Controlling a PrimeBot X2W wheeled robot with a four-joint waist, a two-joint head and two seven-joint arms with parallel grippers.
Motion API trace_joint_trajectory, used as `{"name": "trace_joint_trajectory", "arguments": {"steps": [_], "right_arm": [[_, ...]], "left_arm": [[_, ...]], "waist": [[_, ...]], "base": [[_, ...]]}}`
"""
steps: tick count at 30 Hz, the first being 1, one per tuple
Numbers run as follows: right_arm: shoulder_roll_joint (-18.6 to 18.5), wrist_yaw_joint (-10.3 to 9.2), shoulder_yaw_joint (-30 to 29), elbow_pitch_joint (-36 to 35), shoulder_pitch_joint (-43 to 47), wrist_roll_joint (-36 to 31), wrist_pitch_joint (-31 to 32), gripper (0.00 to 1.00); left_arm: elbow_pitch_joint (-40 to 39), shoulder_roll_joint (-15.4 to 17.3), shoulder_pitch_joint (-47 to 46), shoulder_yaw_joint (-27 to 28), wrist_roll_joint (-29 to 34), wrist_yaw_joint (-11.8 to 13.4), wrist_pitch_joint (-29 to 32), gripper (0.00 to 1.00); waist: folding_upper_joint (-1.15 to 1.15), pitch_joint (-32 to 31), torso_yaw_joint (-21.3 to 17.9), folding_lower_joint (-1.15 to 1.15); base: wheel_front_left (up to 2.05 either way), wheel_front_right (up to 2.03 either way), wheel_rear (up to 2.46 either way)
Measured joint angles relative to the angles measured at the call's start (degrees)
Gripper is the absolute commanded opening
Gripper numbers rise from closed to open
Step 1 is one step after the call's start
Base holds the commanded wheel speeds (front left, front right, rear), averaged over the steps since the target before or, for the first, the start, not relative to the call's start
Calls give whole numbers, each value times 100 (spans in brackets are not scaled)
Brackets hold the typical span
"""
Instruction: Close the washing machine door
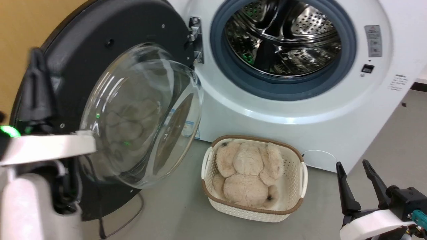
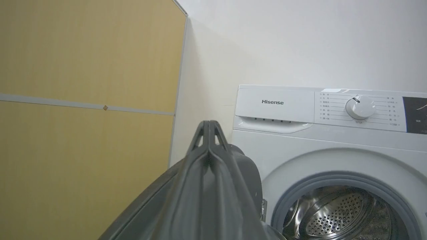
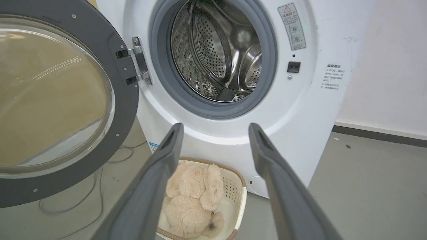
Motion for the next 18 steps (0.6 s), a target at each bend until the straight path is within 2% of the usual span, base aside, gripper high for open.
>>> {"name": "trace_joint_trajectory", "arguments": {"steps": [7, 18], "right_arm": [[0, 0, 16, 67, -5, 69, -82, 100], [0, 0, 5, 170, -54, 163, -207, 100]], "left_arm": [[71, 141, -277, 613, -803, -3, 130, 0], [702, 230, -489, 1804, -2179, 299, 598, 0]], "waist": [[0, 62, 203, 0], [0, 123, 489, 0]], "base": [[0, 0, 0], [0, 0, 0]]}}
